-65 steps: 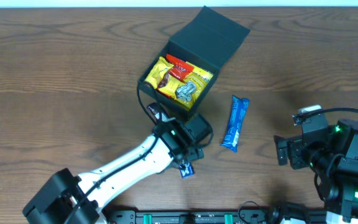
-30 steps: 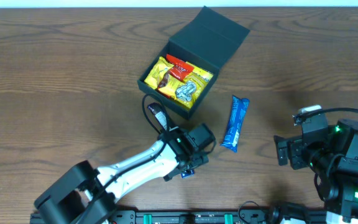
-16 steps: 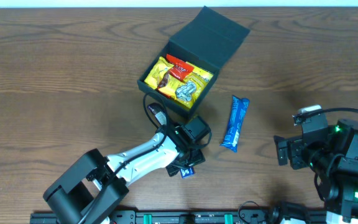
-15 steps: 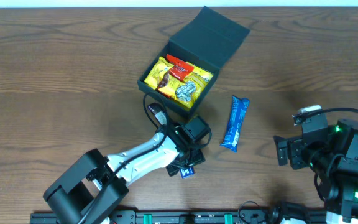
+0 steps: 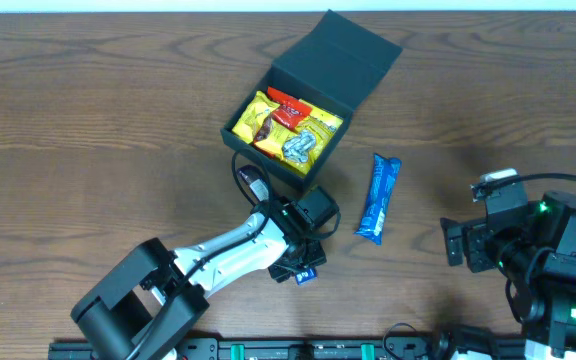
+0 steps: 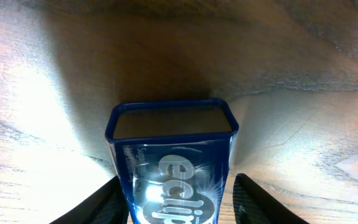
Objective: Pack container
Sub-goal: 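Close left gripper on the Eclipse tin and lift it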
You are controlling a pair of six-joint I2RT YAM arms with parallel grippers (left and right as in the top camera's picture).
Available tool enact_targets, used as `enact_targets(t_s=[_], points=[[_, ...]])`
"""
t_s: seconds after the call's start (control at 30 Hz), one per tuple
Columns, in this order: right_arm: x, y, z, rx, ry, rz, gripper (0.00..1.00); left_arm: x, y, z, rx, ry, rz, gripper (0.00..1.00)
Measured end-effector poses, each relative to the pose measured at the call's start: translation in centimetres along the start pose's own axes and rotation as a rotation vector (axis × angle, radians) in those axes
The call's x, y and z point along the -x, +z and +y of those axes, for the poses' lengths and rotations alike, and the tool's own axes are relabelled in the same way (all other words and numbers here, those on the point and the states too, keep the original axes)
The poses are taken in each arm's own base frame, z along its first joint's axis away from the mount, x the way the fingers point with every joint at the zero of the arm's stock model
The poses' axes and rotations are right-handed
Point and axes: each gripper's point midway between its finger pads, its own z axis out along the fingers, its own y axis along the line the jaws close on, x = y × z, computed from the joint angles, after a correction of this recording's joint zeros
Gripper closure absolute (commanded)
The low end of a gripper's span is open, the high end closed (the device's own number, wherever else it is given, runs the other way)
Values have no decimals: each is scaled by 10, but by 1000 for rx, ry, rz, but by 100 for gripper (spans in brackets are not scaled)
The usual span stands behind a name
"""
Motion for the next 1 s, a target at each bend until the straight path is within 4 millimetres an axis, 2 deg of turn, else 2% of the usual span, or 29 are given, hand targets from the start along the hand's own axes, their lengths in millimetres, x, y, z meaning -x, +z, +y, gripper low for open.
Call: enact_targets(t_s=[0.17, 0.27, 0.43, 0.6, 0.67, 1.0], points=[[0, 0, 0, 0, 0, 0, 1, 2, 0, 0, -2, -8, 1, 49], [0, 0, 0, 0, 0, 0, 1, 6, -1, 2, -3, -23, 0, 55], [0, 0, 0, 0, 0, 0, 1, 7, -2, 2, -3, -26, 3, 59], [0, 0, 0, 0, 0, 0, 1, 6, -2, 2, -6, -27, 12, 61], [0, 0, 0, 0, 0, 0, 1, 5, -2, 2, -7, -26, 15, 66], [0, 0, 0, 0, 0, 0, 1, 6, -3, 2, -18, -39, 39, 71]])
